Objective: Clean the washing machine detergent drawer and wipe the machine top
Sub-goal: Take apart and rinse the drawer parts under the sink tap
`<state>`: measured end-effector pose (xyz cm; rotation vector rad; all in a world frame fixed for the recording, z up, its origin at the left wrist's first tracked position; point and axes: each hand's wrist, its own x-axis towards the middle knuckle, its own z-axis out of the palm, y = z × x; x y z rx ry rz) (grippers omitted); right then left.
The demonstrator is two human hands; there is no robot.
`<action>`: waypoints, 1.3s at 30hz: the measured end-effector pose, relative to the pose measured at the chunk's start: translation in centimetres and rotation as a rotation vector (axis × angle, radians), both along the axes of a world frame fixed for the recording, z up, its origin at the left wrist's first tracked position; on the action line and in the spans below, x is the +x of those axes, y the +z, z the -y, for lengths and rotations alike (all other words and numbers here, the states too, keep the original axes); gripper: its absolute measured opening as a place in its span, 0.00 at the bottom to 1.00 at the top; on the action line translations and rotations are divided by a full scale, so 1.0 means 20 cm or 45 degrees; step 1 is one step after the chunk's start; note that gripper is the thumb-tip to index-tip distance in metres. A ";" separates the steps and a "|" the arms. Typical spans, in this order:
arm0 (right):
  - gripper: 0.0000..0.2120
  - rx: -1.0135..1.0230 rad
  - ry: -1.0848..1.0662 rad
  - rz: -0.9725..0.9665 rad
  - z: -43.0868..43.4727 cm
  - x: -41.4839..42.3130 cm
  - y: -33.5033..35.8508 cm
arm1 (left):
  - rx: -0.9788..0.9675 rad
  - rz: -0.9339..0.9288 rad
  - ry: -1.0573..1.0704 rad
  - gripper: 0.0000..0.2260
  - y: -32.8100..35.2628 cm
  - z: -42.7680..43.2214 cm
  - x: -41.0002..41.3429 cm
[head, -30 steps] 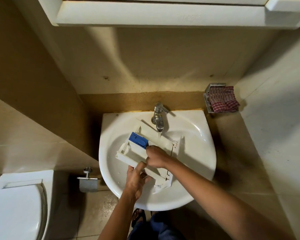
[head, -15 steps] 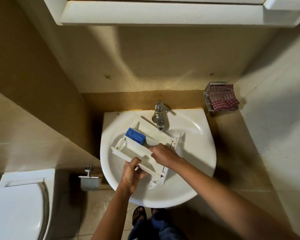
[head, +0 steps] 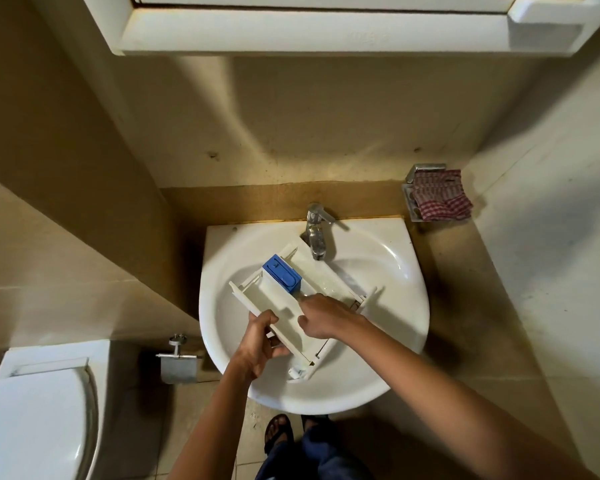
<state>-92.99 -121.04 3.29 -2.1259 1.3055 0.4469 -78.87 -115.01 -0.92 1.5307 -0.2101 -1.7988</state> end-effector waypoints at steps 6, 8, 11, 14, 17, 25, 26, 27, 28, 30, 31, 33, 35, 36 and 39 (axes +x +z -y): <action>0.35 0.338 -0.061 0.156 0.01 -0.06 -0.08 | -0.043 0.118 -0.117 0.27 0.02 0.03 0.02; 0.35 0.341 0.052 0.021 0.04 -0.09 -0.07 | -0.044 0.183 -0.158 0.25 0.03 0.04 0.02; 0.21 0.325 0.213 -0.176 0.09 -0.11 -0.03 | -0.001 0.239 -0.185 0.17 0.04 0.06 0.02; 0.20 0.120 0.349 -0.243 0.13 -0.11 -0.03 | 0.060 0.199 -0.235 0.17 0.04 0.07 0.01; 0.25 -0.091 0.466 -0.239 0.15 -0.11 -0.08 | 0.083 0.183 -0.266 0.15 0.05 0.07 0.01; 0.23 0.571 0.415 -0.188 0.07 -0.19 -0.04 | -0.002 0.484 -0.381 0.11 0.10 0.12 0.07; 0.21 0.633 0.369 -0.151 0.08 -0.20 -0.01 | 0.017 0.477 -0.393 0.14 0.09 0.13 0.09; 0.20 0.655 0.319 -0.077 0.09 -0.22 0.01 | 0.043 0.455 -0.411 0.16 0.09 0.13 0.10; 0.20 0.647 0.267 0.026 0.10 -0.24 0.04 | 0.066 0.417 -0.419 0.16 0.09 0.13 0.11; 0.20 0.596 0.131 0.246 0.11 -0.28 0.07 | 0.114 0.323 -0.418 0.15 0.10 0.12 0.12; 0.18 0.575 0.051 0.348 0.12 -0.30 0.08 | 0.126 0.282 -0.412 0.15 0.10 0.11 0.12; 0.13 0.509 -0.085 0.535 0.13 -0.33 0.10 | 0.136 0.223 -0.385 0.15 0.10 0.09 0.12; 0.09 0.460 -0.216 0.665 0.14 -0.35 0.09 | 0.163 0.172 -0.349 0.15 0.09 0.06 0.10; 0.11 0.451 -0.240 0.690 0.15 -0.35 0.09 | 0.176 0.140 -0.328 0.16 0.08 0.04 0.10; 0.18 0.600 -0.074 0.464 0.18 -0.33 0.07 | 0.205 0.081 -0.284 0.17 0.07 0.00 0.07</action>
